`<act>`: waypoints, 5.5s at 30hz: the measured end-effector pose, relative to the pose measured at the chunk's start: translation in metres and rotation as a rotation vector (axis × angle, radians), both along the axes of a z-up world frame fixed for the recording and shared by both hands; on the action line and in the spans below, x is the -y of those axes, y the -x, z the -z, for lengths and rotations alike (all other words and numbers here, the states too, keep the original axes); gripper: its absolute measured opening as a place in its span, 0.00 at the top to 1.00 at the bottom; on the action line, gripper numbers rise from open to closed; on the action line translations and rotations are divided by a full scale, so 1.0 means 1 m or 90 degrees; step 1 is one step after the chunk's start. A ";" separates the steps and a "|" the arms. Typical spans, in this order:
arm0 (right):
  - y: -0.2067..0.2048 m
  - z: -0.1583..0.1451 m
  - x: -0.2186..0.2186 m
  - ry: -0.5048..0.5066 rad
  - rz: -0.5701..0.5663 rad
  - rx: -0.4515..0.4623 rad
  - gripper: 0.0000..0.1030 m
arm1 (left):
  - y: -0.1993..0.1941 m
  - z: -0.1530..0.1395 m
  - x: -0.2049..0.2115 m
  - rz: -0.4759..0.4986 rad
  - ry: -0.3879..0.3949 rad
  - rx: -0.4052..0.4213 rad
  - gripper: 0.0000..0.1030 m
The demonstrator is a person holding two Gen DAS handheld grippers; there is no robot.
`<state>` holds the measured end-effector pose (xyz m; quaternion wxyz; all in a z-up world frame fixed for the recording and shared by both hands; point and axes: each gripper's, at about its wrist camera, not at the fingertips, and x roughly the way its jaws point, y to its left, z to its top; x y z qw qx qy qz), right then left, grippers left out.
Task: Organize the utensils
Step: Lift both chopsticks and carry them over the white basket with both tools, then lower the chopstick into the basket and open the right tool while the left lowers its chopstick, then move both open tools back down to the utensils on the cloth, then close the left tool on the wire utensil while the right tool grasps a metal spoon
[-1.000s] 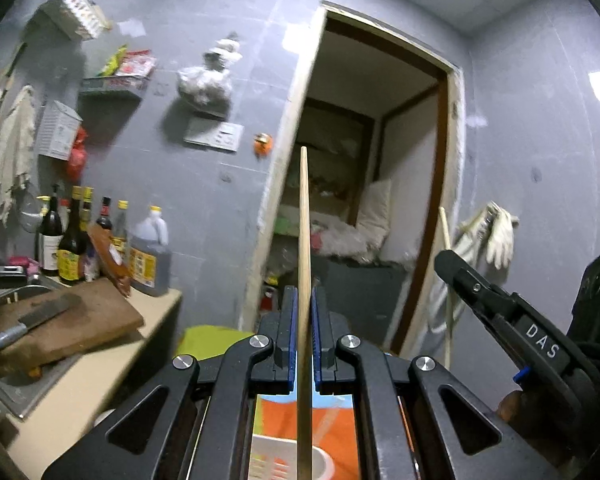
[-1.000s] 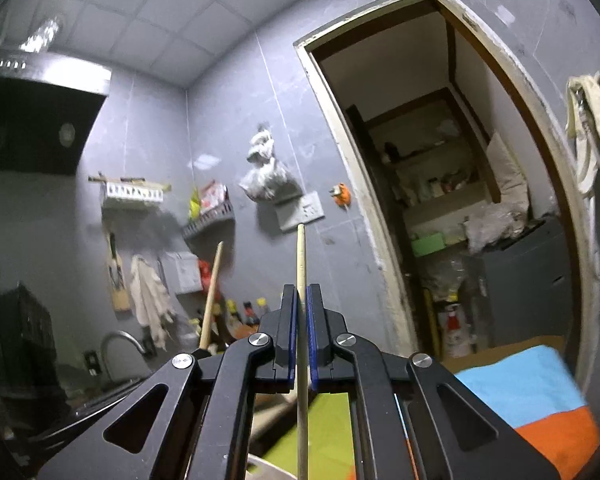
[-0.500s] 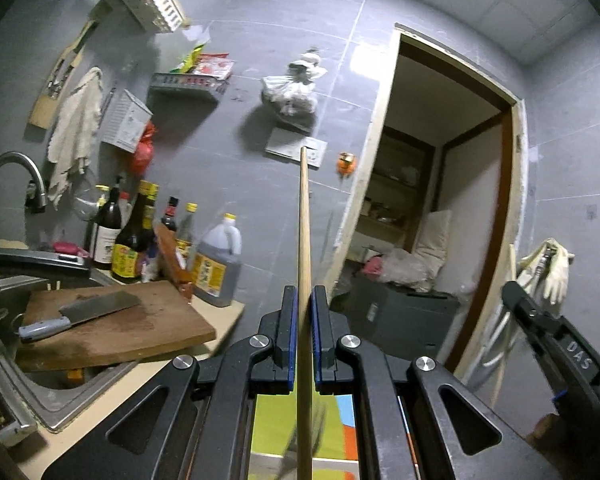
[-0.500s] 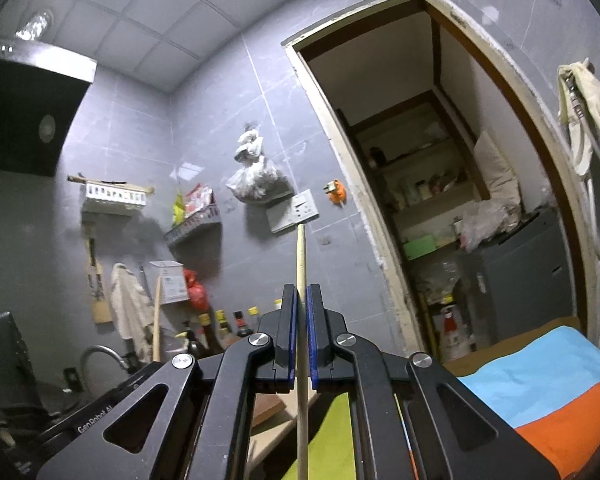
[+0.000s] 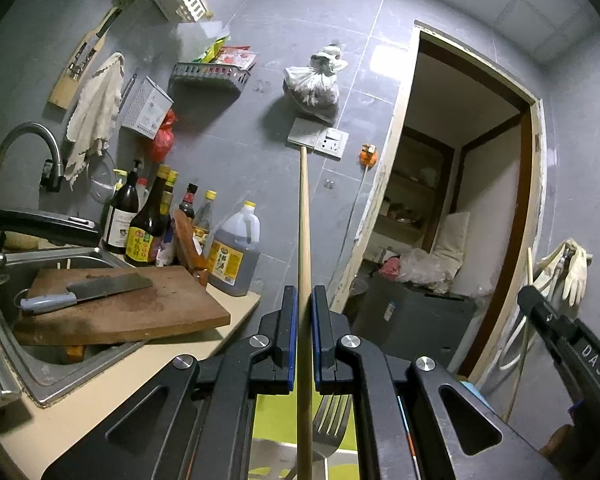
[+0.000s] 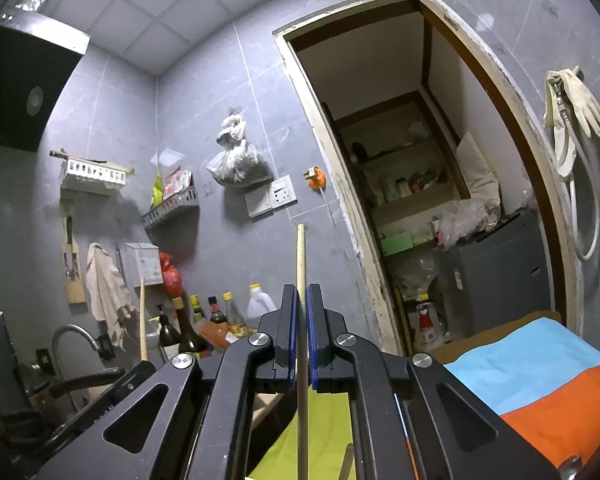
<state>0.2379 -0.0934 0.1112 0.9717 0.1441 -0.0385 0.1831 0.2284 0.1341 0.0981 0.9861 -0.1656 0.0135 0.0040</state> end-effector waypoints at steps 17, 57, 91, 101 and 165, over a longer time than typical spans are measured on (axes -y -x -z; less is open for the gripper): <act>-0.001 0.029 -0.007 0.043 -0.020 -0.028 0.97 | 0.005 0.023 0.019 -0.017 -0.045 -0.015 0.96; 0.026 0.010 0.037 0.083 -0.057 -0.063 0.62 | 0.035 -0.001 0.044 0.079 -0.050 -0.078 0.78; 0.096 0.025 0.198 0.183 0.073 -0.131 0.00 | 0.061 0.021 0.197 0.288 -0.196 -0.144 0.19; 0.072 0.055 0.215 0.223 0.068 -0.239 0.00 | 0.047 0.063 0.225 0.317 -0.230 -0.259 0.19; -0.040 0.147 0.157 0.422 -0.125 -0.535 0.59 | -0.046 0.128 0.259 0.419 -0.233 -0.610 0.84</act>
